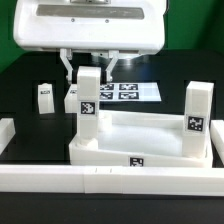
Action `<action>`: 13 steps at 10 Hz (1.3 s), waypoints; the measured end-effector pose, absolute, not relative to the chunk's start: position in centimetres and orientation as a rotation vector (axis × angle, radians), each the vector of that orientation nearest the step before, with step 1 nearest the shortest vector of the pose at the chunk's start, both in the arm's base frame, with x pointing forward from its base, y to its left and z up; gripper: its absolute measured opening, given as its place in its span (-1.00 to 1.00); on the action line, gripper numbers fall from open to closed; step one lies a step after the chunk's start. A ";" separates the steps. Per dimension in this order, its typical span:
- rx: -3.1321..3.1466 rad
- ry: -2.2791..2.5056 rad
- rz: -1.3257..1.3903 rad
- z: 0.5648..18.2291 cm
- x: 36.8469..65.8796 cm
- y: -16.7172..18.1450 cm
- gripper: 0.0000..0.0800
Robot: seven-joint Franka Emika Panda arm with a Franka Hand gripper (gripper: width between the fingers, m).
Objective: Assemble desk
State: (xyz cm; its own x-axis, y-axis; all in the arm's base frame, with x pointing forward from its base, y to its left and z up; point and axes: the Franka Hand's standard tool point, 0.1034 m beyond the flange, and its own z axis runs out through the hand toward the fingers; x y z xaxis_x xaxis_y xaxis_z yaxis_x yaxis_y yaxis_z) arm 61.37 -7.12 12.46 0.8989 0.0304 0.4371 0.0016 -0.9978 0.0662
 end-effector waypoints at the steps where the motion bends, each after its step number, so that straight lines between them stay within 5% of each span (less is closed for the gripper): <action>1: 2.999 0.026 0.687 12.3 61.3 -7.1 -0.27; 8: 2.922 0.037 0.798 11.9 60.4 -6.9 -0.27; 10: 2.921 0.036 0.798 11.9 60.4 -7.0 0.25; 11: 2.921 0.036 0.798 11.9 60.3 -7.0 0.25; 12: 2.921 0.038 0.796 11.9 60.3 -7.1 0.54; 13: 2.922 0.032 0.789 12.1 60.3 -7.6 0.61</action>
Offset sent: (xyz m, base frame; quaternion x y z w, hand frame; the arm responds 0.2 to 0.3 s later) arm -0.0161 0.0110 -0.0137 0.0167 0.0117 0.0069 0.9998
